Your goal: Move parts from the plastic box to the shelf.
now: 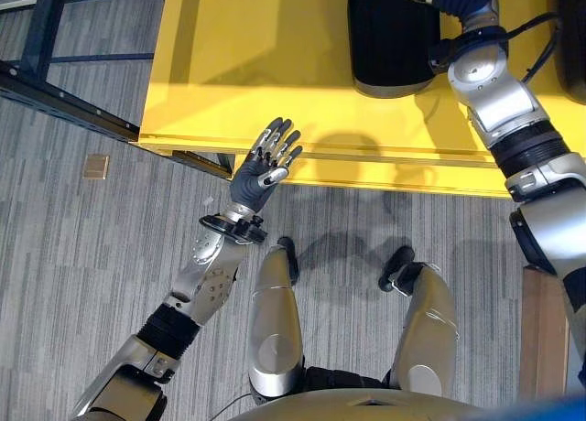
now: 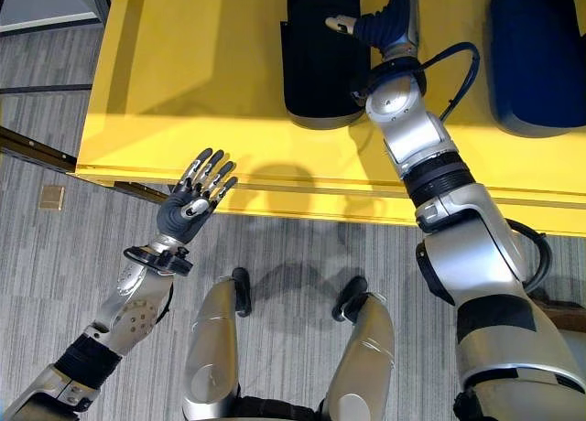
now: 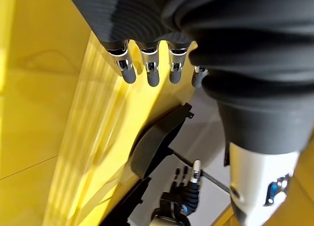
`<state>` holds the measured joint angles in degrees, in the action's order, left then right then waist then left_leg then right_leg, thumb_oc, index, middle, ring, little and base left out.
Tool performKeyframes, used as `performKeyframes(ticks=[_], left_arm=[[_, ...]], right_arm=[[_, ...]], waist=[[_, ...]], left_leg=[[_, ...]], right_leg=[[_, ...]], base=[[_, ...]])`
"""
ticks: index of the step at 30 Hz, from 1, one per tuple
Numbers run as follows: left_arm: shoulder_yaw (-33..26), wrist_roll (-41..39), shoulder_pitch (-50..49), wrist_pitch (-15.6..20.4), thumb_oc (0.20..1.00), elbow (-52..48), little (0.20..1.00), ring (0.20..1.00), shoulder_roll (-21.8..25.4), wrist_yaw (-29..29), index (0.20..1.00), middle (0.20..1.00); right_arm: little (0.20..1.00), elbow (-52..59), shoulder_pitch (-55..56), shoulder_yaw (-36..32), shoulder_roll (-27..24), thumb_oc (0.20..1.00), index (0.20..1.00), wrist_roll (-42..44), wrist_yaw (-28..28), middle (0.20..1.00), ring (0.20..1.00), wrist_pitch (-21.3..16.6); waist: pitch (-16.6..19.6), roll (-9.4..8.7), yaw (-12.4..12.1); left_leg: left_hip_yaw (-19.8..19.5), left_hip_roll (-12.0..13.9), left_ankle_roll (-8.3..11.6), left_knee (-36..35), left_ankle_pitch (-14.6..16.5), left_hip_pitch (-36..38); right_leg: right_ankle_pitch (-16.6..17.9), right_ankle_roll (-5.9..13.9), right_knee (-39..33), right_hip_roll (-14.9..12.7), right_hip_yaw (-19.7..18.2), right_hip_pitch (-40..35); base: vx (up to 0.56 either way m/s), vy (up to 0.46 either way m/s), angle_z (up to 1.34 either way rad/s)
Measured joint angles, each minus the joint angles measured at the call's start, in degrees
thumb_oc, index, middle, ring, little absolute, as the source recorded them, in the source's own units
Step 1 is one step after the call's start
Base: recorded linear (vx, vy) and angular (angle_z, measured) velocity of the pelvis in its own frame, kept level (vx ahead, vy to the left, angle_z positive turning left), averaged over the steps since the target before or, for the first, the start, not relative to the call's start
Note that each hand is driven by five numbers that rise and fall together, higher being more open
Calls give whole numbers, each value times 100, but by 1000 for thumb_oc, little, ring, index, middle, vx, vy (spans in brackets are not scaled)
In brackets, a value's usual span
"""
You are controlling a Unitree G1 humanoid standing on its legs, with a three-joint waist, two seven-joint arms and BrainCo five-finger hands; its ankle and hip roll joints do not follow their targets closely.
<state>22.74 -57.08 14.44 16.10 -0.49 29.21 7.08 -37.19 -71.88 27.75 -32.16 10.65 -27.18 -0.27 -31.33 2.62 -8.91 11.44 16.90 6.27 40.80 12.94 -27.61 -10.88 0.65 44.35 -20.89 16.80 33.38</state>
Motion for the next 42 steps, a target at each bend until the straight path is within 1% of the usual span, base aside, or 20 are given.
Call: performKeyframes(ticks=[1,2,4,7,9,12,14,16,20,21,23,27,29,30,32,33,34,36,38,42], left_arm=[[-18,-155,-27,-110,1000,-1,1000,1000,-67,0,1000,1000],[-34,-328,-81,-225,1000,7,1000,1000,-214,-3,1000,1000],[-63,-304,-105,-247,1000,8,1000,1000,-306,-3,1000,1000],[-104,-292,-177,-248,1000,5,1000,1000,-319,-2,1000,1000],[-166,-256,-297,-248,1000,5,1000,1000,-331,-1,1000,1000],[-302,-184,-510,-223,1000,-39,1000,1000,-388,7,1000,1000],[-440,-193,-694,-229,1000,-105,1000,1000,-400,8,1000,1000],[-497,-174,-782,-242,1000,-158,1000,1000,-460,11,1000,1000],[-474,-167,-730,-241,1000,-234,1000,1000,-617,20,1000,1000],[-481,-81,-679,-238,1000,-380,1000,1000,-630,1,1000,1000],[-564,48,-771,-222,1000,-600,1000,1000,-627,-6,1000,1000],[-841,169,-993,-190,1000,-748,1000,1000,-625,-131,1000,1000],[-1021,193,-1243,-210,1000,-799,1000,1000,-640,-234,1000,1000],[-1199,209,-1598,-209,1000,-841,1000,1000,-644,-302,1000,1000],[-1429,209,-2097,-225,1000,-850,1000,1000,-658,-354,1000,1000],[-1545,210,-2289,-228,1000,-887,1000,1000,-705,-329,1000,1000],[-1721,212,-2529,-216,1000,-960,1000,1000,-769,-326,1000,1000],[-1865,232,-2827,-225,1000,-970,1000,1000,-773,-319,1000,1000],[-1879,291,-2970,-229,1000,-974,1000,1000,-790,-257,1000,1000],[-1905,680,-3152,-313,1000,-971,1000,1000,-766,69,1000,1000]], right_arm=[[1000,108,83,-47,-2,1000,1000,-2,3,1000,1000,-107],[1000,573,312,-126,-44,1000,1000,-19,-1,1000,1000,-237],[1000,1207,621,-264,-42,1000,1000,-17,12,1000,1000,-380],[1000,1833,1009,-408,-40,1000,1000,42,84,1000,1000,-361],[1000,2180,1316,-471,-13,1000,1000,138,106,1000,1000,-364],[1000,2888,2222,-817,-2,1000,1000,185,121,1000,1000,-399],[1000,3287,2846,-996,14,1000,1000,41,150,1000,1000,-415],[1000,3774,3519,-1043,82,1000,1000,-403,218,1000,1000,-467],[1000,4172,3826,-931,62,1000,1000,-768,348,1000,1000,-587],[1000,4537,4082,-988,68,1000,1000,-860,444,1000,1000,-596],[1000,5152,4817,-932,48,1000,1000,-974,694,1000,1000,-712],[1000,5123,5530,-994,-62,1000,1000,-722,1147,1000,1000,-735],[1000,5131,6153,-1146,-48,1000,1000,-524,1373,1000,1000,-754],[1000,5138,6653,-1187,-48,1000,1000,-453,1541,1000,1000,-761],[1000,5167,7299,-1259,-25,1000,1000,-317,1841,1000,1000,-808],[1000,5265,7533,-1366,10,1000,1000,-274,1984,1000,1000,-823],[1000,5371,7805,-1396,2,1000,1000,-228,2136,1000,1000,-826],[1000,5426,7987,-1399,-4,1000,1000,19,2537,1000,1000,-830],[1000,5434,8077,-1381,-11,1000,1000,520,2991,1000,1000,-747],[1000,5343,8173,-1358,-24,1000,1000,1205,3584,1000,1000,-409]], waist=[[0,0,3],[0,0,27],[0,0,38],[0,-2,80],[0,-3,172],[-1,-10,205],[-3,-22,262],[-8,-39,389],[-4,-75,582],[-1,-92,642],[16,-123,684],[272,-226,826],[387,-227,816],[677,-227,842],[989,-210,862],[1079,-190,844],[1272,-189,850],[1548,-217,880],[1603,-208,840],[1782,-235,779]], left_leg=[[31,-3,14,-56,-16,70],[31,-4,19,-124,-31,140],[44,0,51,-224,-85,212],[32,0,42,-386,-136,342],[23,-1,69,-485,-179,439],[36,0,80,-621,-214,600],[71,17,98,-744,-242,736],[140,26,98,-943,-294,954],[288,86,133,-1223,-376,1261],[354,120,199,-1401,-480,1414],[467,127,189,-1755,-579,1792],[554,126,192,-2004,-617,2004],[645,99,235,-2291,-693,2314],[705,65,230,-2521,-743,2416],[826,0,259,-2961,-905,2791],[863,-30,240,-3177,-978,2990],[901,-51,235,-3339,-1018,3073],[974,-75,228,-3471,-1056,3124],[1018,-92,203,-3647,-1128,3272],[1007,-182,179,-3764,-1162,3288]], right_leg=[[0,0,-21,6,-11,-36],[-3,-1,-57,26,-2,-102],[-2,-4,-95,51,3,-140],[-1,-14,-177,78,69,-286],[3,-20,-245,92,113,-395],[10,-16,-349,134,140,-540],[38,-8,-465,190,142,-652],[80,2,-628,254,143,-821],[169,-6,-870,389,124,-1041],[222,-17,-1003,479,117,-1130],[269,-12,-1236,574,126,-1426],[318,15,-1460,647,127,-1571],[363,52,-1664,692,136,-1844],[409,95,-1850,722,139,-1910],[540,156,-2217,795,152,-2208],[610,189,-2408,844,162,-2384],[652,227,-2560,871,179,-2454],[742,271,-2758,855,177,-2505],[894,309,-3026,882,201,-2686],[1118,373,-3410,874,278,-2871]], base=[[10,-18,-5],[7,-15,-4],[0,0,0],[7,-7,4],[24,-20,6],[0,0,0],[27,-17,-6],[34,-9,-11],[32,-2,-15],[74,10,-22],[66,22,-17],[78,25,-6],[89,34,-7],[125,41,-8],[172,75,-9],[127,78,-8],[53,52,-6],[39,76,-5],[5,104,-1],[-11,151,7]])
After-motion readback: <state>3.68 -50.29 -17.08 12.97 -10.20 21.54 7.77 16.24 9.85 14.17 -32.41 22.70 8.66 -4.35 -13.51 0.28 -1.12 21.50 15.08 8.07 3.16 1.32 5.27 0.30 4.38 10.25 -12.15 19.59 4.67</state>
